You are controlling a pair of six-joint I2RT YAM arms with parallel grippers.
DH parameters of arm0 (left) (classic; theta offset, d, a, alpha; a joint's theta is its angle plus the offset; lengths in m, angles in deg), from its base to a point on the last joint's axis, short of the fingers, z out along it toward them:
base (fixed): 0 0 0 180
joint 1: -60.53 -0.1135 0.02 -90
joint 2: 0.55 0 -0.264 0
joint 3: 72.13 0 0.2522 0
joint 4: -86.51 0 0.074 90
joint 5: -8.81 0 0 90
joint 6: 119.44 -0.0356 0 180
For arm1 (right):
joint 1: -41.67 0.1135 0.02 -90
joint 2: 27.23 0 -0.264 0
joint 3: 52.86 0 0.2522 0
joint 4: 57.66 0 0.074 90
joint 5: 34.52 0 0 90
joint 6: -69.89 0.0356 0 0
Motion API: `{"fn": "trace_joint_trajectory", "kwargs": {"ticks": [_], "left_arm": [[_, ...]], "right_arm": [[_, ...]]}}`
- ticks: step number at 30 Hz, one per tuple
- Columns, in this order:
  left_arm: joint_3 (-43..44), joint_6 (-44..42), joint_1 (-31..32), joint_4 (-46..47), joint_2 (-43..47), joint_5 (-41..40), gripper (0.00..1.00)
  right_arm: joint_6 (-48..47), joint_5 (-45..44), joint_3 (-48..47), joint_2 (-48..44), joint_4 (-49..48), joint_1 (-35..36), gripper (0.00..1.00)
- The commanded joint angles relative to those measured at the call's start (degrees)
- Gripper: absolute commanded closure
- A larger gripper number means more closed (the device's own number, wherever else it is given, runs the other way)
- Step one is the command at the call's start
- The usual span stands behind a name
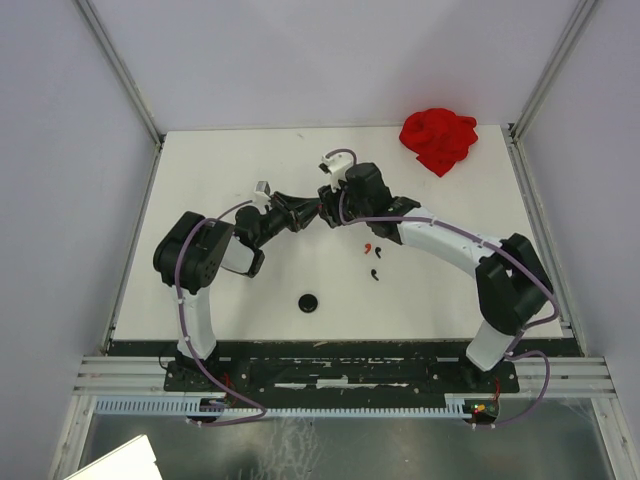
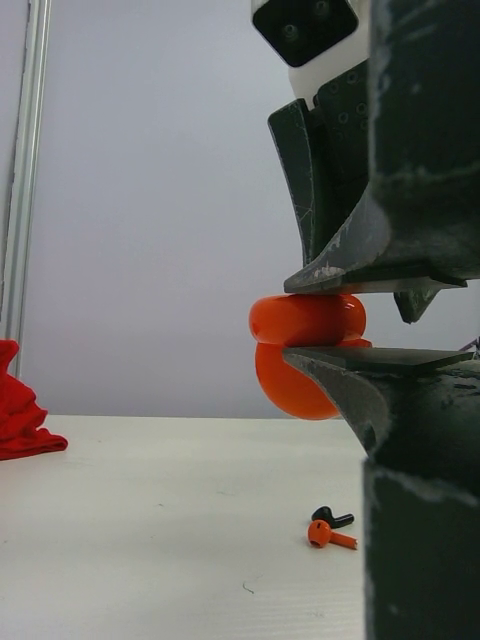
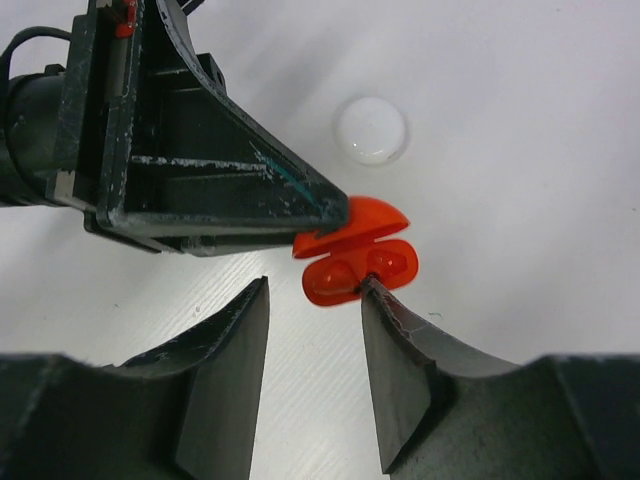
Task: Insert the wireless bluetooth earbuds into the charging case
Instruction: Adjust the earbud with the charging case, then pick up the earbud from the center of the board.
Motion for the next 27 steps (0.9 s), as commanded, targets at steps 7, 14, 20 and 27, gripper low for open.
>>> {"fn": "trace_joint_trajectory", "kwargs": {"ticks": [7, 14, 20, 27], "left_arm": [[-1.28, 0.47, -1.16, 4.36, -0.38, -2.36, 0.97], [-7.18, 0.49, -3.55, 7.54, 2.69, -6.22, 0.97], [-10.34, -2.51, -4.66, 5.13, 8.6, -8.21, 0.97], [-11.19, -4.68, -5.53, 1.76, 12.48, -8.37, 0.97]], "right_arm": [[2.36, -11.15, 6.56, -14.4, -4.13, -0.45, 0.41], [6.47, -20.18, -0.75, -7.87, 19.32, -2.15, 0.39], [6.73, -17.48, -1.21, -2.61, 23.35, -3.12, 0.45], [7.28, -15.28, -1.08, 3.15, 22.97, -4.13, 0.53]]}}
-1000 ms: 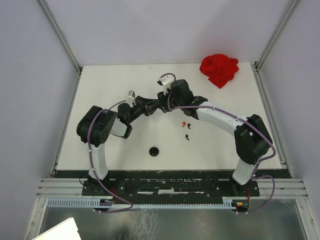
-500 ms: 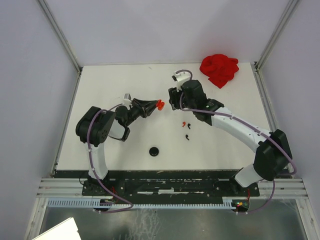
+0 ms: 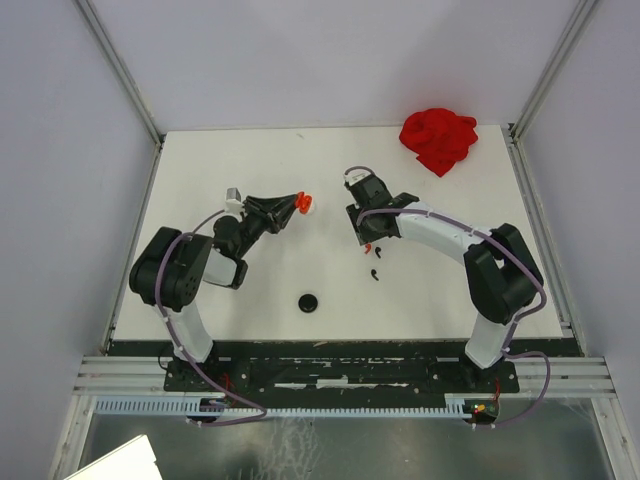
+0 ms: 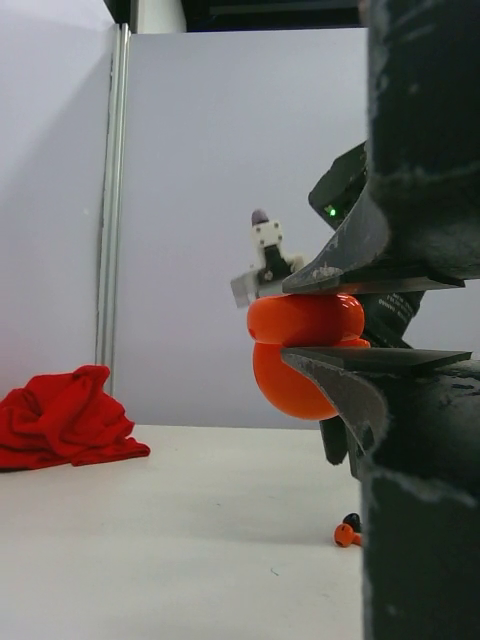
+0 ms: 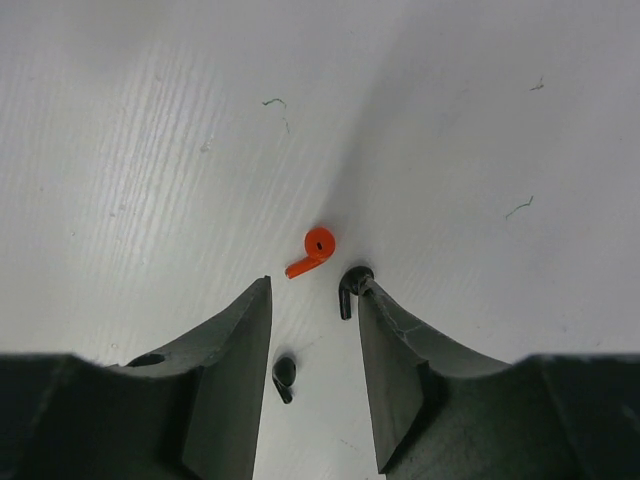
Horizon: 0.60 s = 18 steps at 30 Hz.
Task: Insert the wireless bluetooth earbuds into the charging case
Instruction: Pick up the earbud from the center of the board.
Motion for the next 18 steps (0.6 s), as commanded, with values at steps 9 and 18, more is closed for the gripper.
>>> {"fn": "trace_joint_trajectory", "kwargs": {"ticks": [9, 18], "left_arm": [[-0.6, -3.76, -1.06, 0.81, 2.45, -0.7, 0.97], [-0.19, -3.67, -1.12, 0.89, 2.1, -0.39, 0.97]], "right_arm": [[0.92, 3.37, -1.08, 4.45, -2.18, -1.5, 0.55], [0.56, 5.61, -1.19, 6.84, -3.28, -2.51, 0.55]]}}
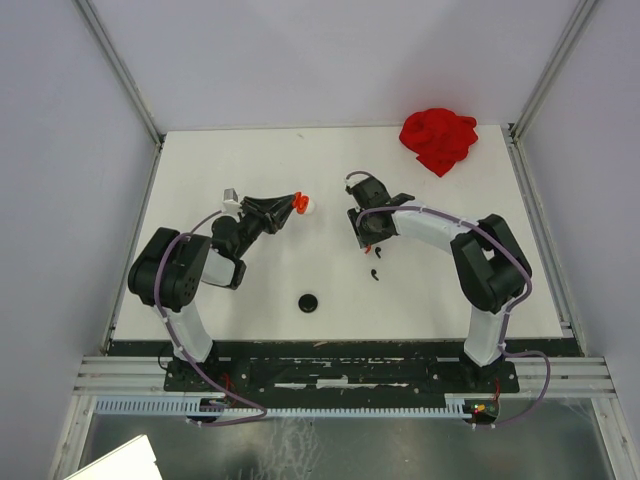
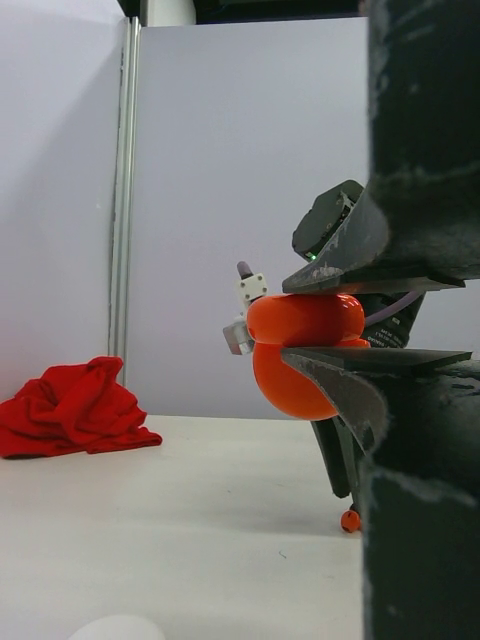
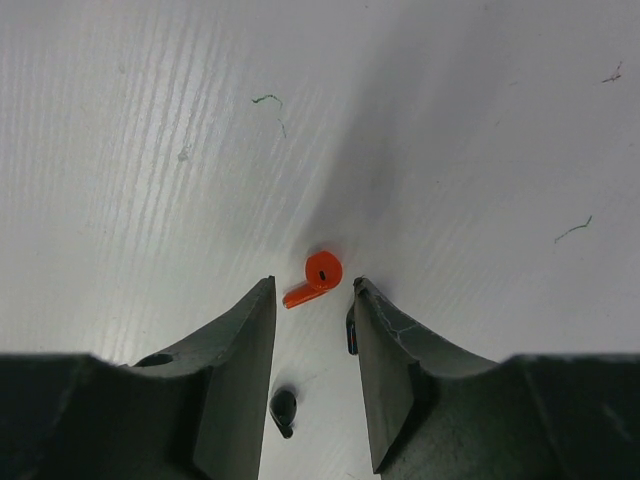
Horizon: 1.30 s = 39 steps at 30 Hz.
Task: Insert the wireless bluetooth earbuds into the charging case
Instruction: Pick up the earbud from the center of the board.
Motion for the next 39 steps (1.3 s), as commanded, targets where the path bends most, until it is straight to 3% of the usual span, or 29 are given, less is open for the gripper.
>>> {"fn": "trace_joint_trajectory", "kwargs": {"ticks": [1, 39], "left_arm": [[0.38, -2.59, -0.18, 2.03, 0.76, 0.23, 0.97], [1.07, -1.62, -0.18, 3.4, -1.2, 0.77, 0.97]], "right_arm": [[0.15, 1.29, -1.23, 1.02, -2.0, -0.49, 0.55], [3.83, 2.44, -2.99, 3.37, -1.02, -1.93, 0.61]]}}
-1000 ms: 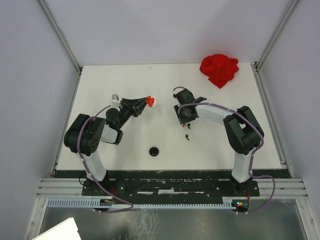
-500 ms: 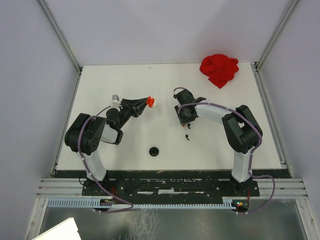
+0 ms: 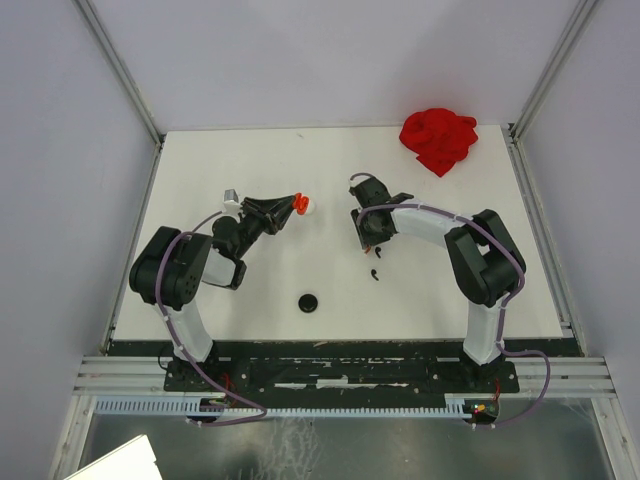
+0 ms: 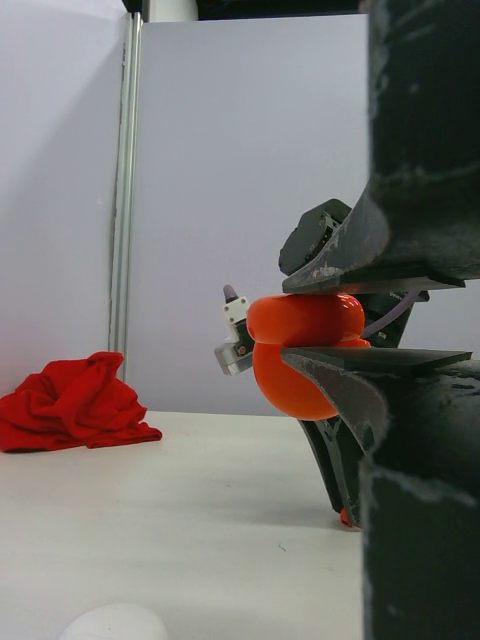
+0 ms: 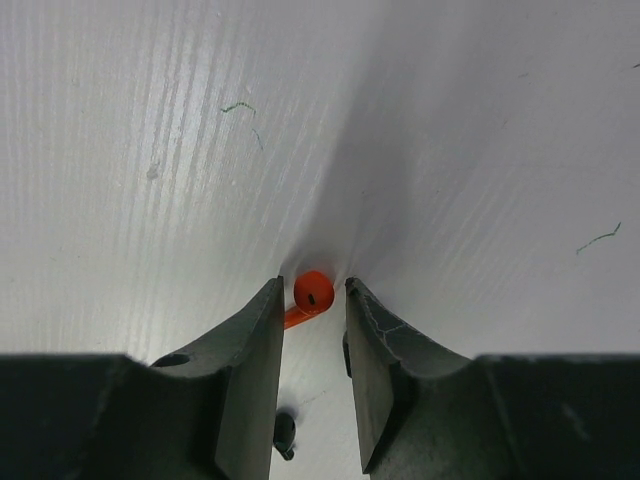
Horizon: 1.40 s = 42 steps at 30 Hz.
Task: Insert the wireless bluetooth earbuds into the charging case
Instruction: Pick up the earbud from the center of the board.
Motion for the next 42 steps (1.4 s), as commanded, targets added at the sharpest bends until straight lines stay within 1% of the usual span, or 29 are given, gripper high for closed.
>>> {"fn": "trace_joint_trajectory", "kwargs": {"ticks": [1, 19, 34, 39, 42], "left_arm": [[1.05, -1.47, -0.18, 3.0, -0.43, 0.71, 0.97], [1.1, -1.12, -0.17, 3.55, -0.83, 0.8, 0.97], [1.04, -0.94, -0.13, 3.87, -0.83, 0.8, 0.97], [0.93, -0.77, -0.18, 4.09, -0.85, 0.8, 0.97], [1.01, -0.77, -0.13, 4.09, -0.83, 0.8, 0.97]], "right_arm": [[1.91, 1.19, -2.48, -0.06, -0.76, -0.25, 0.61], [2.18, 6.19, -3.23, 0.38, -1.22, 0.1, 0.61], [-1.26, 9.7, -5.61, 0.77, -2.55, 3.99, 0.62], [-0.06, 5.51, -4.19, -1.29, -4.16, 4.22, 0.62], [0.1, 3.11, -4.41, -1.86, -3.1, 4.21, 0.61]]}}
